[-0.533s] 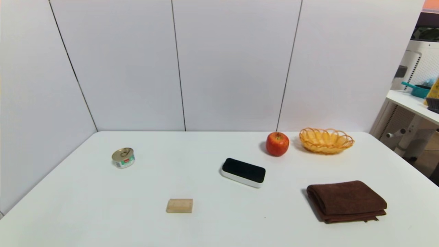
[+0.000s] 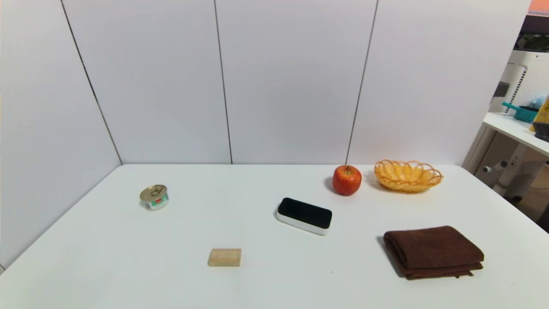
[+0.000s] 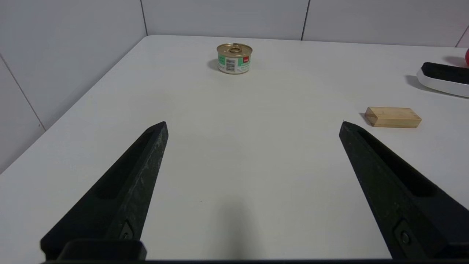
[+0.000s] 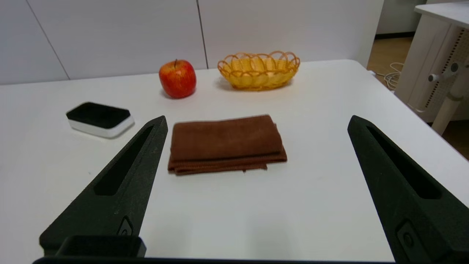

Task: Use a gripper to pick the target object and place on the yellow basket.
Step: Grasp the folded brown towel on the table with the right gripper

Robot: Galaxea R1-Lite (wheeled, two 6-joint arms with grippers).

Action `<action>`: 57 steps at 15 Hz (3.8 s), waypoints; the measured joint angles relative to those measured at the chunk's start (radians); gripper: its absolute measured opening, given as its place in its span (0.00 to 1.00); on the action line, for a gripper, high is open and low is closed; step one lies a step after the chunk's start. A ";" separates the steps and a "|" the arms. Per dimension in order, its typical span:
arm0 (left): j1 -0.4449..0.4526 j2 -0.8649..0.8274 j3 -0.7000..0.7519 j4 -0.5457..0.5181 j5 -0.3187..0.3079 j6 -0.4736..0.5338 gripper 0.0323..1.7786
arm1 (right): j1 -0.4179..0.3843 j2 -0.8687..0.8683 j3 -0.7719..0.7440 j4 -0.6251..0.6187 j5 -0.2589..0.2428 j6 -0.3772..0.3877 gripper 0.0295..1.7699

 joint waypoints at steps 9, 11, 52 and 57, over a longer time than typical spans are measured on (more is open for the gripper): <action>0.000 0.000 0.000 0.000 0.000 0.000 0.95 | -0.022 0.702 -0.806 0.062 0.094 0.003 0.96; 0.000 0.000 0.000 0.000 0.000 0.000 0.95 | -0.020 0.829 -0.927 0.087 0.208 -0.004 0.96; 0.000 0.000 0.000 0.000 0.000 0.000 0.95 | -0.190 1.754 -1.144 1.064 0.477 -1.962 0.96; 0.000 0.000 0.000 0.000 0.000 0.000 0.95 | -0.187 1.784 -1.142 1.042 0.483 -1.961 0.96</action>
